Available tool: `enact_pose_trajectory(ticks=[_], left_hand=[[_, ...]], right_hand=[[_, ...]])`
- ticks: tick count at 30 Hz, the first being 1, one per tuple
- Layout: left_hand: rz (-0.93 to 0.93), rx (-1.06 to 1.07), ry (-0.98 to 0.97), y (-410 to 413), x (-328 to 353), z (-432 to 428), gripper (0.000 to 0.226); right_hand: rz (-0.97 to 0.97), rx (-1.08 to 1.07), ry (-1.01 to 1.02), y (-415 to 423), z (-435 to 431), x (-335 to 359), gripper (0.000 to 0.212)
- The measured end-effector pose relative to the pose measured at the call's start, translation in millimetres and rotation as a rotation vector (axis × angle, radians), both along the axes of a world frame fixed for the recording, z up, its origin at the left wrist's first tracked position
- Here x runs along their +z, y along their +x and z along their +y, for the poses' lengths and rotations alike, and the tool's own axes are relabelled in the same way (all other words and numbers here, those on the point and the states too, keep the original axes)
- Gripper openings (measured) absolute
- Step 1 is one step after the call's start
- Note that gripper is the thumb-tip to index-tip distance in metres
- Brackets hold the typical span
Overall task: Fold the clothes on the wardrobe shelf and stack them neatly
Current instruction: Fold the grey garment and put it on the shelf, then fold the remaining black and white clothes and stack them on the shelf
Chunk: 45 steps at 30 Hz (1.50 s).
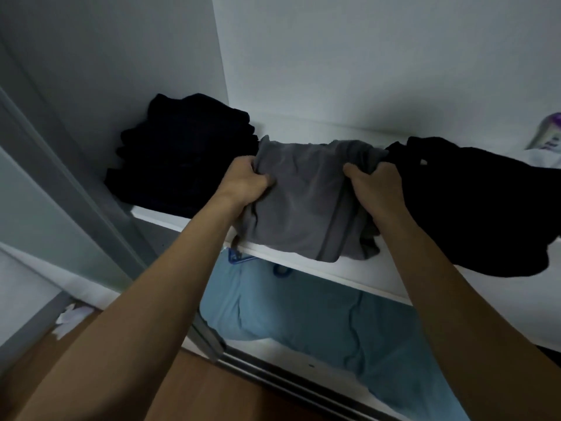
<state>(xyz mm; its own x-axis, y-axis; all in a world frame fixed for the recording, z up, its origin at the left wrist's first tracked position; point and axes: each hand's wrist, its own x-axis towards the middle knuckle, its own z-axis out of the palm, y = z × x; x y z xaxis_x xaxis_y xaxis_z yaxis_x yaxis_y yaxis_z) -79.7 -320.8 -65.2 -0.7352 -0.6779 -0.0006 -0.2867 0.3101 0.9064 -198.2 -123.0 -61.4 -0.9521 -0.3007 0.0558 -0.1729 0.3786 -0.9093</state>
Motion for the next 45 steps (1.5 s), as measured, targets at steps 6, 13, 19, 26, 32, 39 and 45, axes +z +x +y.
enact_pose_trajectory(ticks=[6,13,19,26,32,39,45], left_hand=[[-0.083,0.09,-0.283,-34.0,22.1,-20.0,0.031],[-0.162,-0.283,-0.831,-56.9,6.7,-2.3,0.055],[-0.33,-0.29,-0.729,-54.9,-21.2,-25.2,0.071],[-0.349,-0.304,-0.784,-66.0,-33.7,-30.6,0.066],[-0.221,-0.433,-0.723,-82.3,-19.1,-19.0,0.059],[-0.331,-0.508,-0.797,-98.5,-17.5,4.9,0.068],[-0.125,-0.475,-0.858,-101.1,7.9,44.7,0.052]], right_hand=[[-0.15,0.045,-0.155,-43.0,-14.1,18.0,0.051],[0.171,0.102,0.048,-34.5,-25.1,-13.2,0.057],[-0.118,0.233,-0.057,-22.3,-55.2,-29.9,0.043],[0.056,0.042,-0.018,-15.5,-81.5,-37.6,0.039],[0.125,0.119,0.135,-4.7,-44.3,-35.6,0.039],[0.237,-0.398,0.579,-22.9,65.7,-29.9,0.05],[0.109,-0.401,0.686,-36.4,108.3,-41.1,0.038]])
